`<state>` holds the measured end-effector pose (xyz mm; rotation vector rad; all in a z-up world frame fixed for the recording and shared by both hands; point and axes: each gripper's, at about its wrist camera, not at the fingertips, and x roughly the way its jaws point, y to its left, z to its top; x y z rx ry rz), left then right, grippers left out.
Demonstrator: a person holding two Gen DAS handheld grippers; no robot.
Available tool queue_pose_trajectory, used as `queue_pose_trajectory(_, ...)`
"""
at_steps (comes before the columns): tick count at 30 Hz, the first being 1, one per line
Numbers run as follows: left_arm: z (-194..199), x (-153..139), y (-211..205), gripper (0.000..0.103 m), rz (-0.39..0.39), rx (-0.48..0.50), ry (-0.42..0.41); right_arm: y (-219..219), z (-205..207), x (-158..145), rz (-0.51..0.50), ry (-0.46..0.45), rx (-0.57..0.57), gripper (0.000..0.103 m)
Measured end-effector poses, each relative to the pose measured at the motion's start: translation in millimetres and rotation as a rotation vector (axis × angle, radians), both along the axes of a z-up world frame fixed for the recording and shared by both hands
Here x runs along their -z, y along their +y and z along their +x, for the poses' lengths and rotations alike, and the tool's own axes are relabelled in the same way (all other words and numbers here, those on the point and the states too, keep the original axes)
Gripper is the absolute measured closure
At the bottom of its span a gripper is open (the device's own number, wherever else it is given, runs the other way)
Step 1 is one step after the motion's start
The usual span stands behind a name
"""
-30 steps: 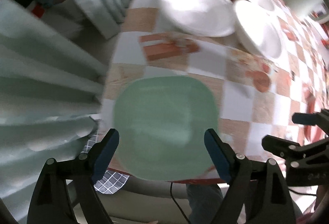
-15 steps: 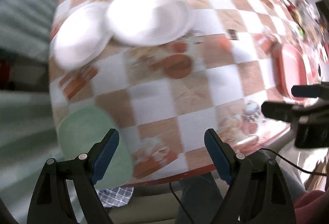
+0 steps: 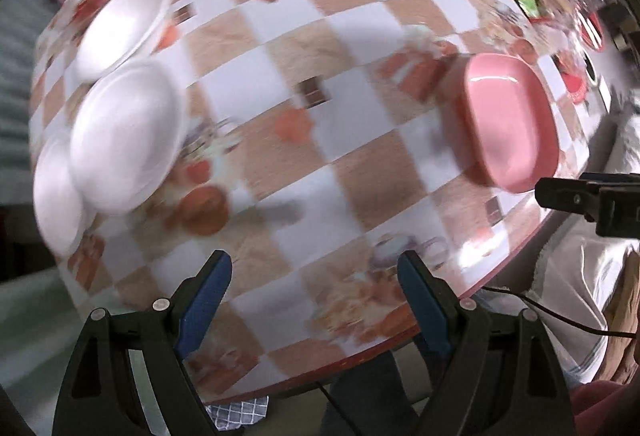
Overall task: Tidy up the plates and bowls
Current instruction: 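Move both tools over to the pink square plate, then close the left tool on the pink plate rim while the right tool grips it too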
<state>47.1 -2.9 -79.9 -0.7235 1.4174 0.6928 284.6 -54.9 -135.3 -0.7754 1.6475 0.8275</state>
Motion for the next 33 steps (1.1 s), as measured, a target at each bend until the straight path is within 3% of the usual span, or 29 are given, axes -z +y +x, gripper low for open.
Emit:
queue_pose_trajectory(5,37.7,5.9,-1.6,0.016,-0.002,0.049,0.002,-11.2,44.9,0.8,-0.025,-0.028,0.071,0.005)
queue_pose_trajectory(14,91.0,25.3,6.6,0.016,0.003,0.031,0.023,-15.3,93.4,15.6,-0.058,-0.079,0.101,0.005)
queue_pose_trajectory(26,145.8,55.6,12.9,0.016,0.033,0.021,0.030,-1.3,119.4,44.8,-0.072,-0.123,0.056,0.005)
queue_pose_trajectory(33,163.3,78.3,18.9,0.016,0.035,-0.007,0.032,-2.3,105.7,69.8,-0.085,-0.146,-0.015,0.005)
